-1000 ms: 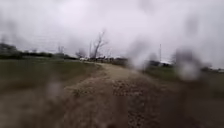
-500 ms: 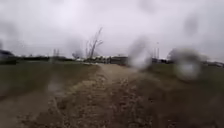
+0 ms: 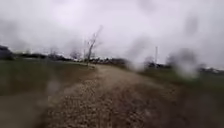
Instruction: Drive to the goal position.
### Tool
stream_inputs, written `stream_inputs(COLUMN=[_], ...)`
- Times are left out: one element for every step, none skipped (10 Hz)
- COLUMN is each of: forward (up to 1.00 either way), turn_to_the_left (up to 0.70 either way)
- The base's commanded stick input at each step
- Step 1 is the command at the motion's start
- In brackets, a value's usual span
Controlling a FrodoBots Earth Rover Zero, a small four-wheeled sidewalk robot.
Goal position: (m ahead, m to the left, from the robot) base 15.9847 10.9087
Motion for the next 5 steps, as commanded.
stream_inputs(forward=[1.0,1.0,1.0,1.0,1.0], turn_to_the_left=[0.0,0.0,0.0,0.0,0.0])
